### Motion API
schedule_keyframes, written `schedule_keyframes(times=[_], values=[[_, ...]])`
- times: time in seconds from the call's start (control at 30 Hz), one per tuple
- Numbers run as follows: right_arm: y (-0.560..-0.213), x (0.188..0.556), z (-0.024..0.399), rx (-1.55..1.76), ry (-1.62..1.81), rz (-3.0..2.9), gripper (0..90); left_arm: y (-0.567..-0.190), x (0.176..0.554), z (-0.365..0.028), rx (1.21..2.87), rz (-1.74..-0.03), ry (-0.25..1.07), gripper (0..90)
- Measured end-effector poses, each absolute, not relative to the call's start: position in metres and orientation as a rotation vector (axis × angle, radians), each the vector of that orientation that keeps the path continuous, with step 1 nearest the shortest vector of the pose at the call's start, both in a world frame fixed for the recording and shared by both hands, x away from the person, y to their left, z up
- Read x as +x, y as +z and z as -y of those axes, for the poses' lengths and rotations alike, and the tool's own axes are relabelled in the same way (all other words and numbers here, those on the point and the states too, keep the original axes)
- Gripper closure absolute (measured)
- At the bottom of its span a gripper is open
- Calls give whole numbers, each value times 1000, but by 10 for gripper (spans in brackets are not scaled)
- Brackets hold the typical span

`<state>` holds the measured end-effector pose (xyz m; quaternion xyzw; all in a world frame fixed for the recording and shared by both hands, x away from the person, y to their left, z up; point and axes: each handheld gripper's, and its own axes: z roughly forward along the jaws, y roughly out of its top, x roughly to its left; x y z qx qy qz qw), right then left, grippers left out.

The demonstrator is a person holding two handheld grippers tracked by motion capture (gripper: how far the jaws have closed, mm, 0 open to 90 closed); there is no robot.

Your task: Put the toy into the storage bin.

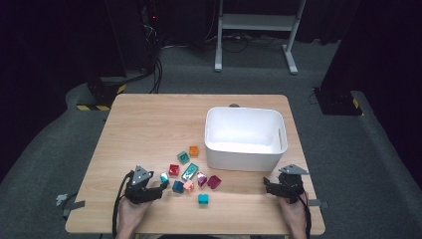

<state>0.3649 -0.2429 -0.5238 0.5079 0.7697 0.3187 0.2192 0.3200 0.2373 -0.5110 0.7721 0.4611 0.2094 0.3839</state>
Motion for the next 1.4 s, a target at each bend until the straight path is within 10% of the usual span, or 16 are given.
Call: schedule_keyframes(times=[0.77,1.4], values=[[-524,365,243,1405,882,-2130,190,-519,332,-228,2014,-1139,523,538],[-524,365,243,1405,882,-2129,190,-502,327,-231,1976,-1125,499,545]])
